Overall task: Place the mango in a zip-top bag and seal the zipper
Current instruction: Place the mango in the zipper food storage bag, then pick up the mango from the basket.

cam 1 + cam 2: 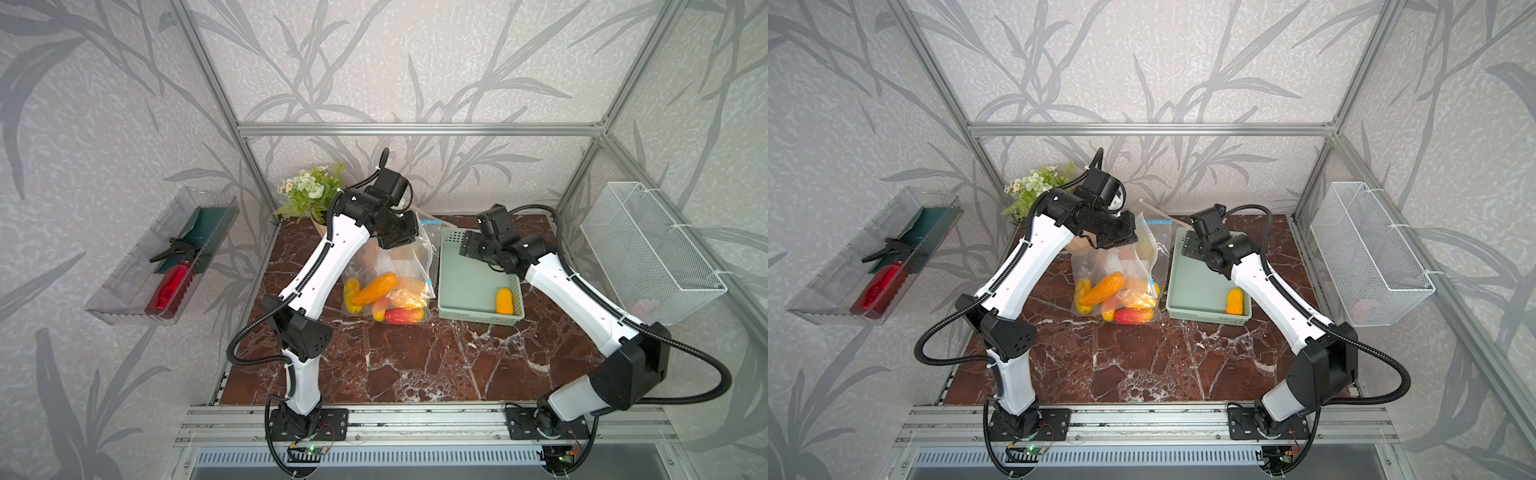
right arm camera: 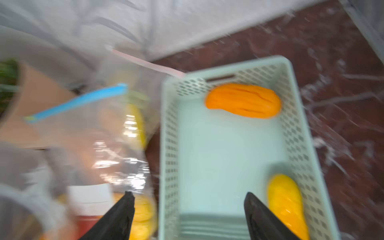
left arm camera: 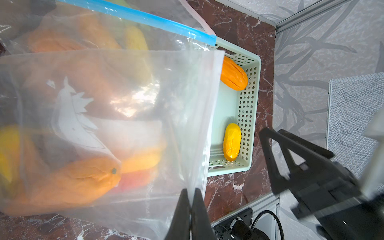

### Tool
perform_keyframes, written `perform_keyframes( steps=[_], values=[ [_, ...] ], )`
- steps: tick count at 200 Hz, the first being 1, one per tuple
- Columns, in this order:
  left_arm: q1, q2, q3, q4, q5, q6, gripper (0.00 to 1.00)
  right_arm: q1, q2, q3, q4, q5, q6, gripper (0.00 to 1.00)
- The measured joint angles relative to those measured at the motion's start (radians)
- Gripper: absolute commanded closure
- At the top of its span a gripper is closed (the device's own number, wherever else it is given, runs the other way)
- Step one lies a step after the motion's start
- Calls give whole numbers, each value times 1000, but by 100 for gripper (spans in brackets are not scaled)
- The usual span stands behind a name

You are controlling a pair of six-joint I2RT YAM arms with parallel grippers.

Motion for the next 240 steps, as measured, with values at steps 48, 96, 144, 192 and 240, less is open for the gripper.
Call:
perform_keyframes(
  steps=[48, 96, 144, 192, 240],
  values=[
    [0, 0, 0, 0, 3, 7, 100, -128, 142, -135, -163, 47, -11, 21],
    [0, 0, 0, 0, 3, 7, 100, -139, 278, -114, -171, 63, -18, 25],
    [-5, 0, 0, 0, 3, 7, 100, -151, 383, -87, -147, 55, -42, 36],
    [-8, 0, 0, 0, 3, 7, 100, -152, 404, -72, -118, 20, -72, 67],
    [-8, 0, 0, -1, 2, 6, 100, -124, 166, -93, 2, -89, -86, 69]
  ],
)
